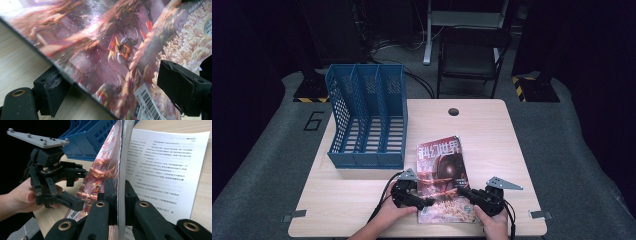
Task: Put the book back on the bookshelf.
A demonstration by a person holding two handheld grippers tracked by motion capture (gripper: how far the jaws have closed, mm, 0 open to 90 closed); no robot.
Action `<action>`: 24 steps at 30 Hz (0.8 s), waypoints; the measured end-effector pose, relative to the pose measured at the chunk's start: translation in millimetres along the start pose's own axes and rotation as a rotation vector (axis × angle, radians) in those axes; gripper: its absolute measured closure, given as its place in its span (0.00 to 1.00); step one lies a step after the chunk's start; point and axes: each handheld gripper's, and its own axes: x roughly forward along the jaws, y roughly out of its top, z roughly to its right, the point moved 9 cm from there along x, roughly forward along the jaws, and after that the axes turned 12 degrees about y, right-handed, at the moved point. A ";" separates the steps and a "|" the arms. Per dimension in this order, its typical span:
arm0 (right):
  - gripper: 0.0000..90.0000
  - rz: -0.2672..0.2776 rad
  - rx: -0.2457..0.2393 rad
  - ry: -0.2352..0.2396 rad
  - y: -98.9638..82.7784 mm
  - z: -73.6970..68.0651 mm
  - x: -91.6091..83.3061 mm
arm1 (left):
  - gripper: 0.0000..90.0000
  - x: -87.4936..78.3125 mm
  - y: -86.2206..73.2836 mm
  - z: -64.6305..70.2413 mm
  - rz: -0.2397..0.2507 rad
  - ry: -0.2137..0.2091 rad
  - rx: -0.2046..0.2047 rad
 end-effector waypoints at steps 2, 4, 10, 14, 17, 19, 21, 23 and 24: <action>0.95 0.005 0.004 0.006 -0.2 -1.7 -0.8 | 0.13 2.1 1.0 3.4 0.000 -0.016 0.003; 0.95 0.015 -0.004 0.010 0.6 -1.3 -1.2 | 0.11 6.0 3.6 4.4 0.013 -0.015 -0.004; 0.95 0.018 0.010 0.007 0.5 3.8 -3.9 | 0.14 11.9 8.3 7.0 0.037 -0.007 -0.028; 0.95 0.000 0.047 0.000 -3.6 12.5 -3.5 | 0.27 11.1 8.4 0.1 0.058 0.039 -0.018; 0.93 -0.015 0.076 -0.002 -6.3 22.1 -1.3 | 0.33 11.3 9.1 -1.6 0.066 0.046 -0.036; 0.91 -0.049 0.093 -0.025 -10.8 29.4 0.1 | 0.36 11.2 8.9 -2.5 0.064 0.059 -0.028; 0.89 -0.072 0.113 -0.037 -15.4 33.5 1.6 | 0.40 11.5 9.2 -3.4 0.066 0.076 -0.024; 0.87 -0.101 0.114 -0.061 -19.3 37.7 3.3 | 0.44 10.9 8.4 -5.2 0.056 0.089 -0.006; 0.86 -0.107 0.120 -0.072 -20.5 39.0 4.1 | 0.45 11.0 8.5 -5.4 0.056 0.092 -0.005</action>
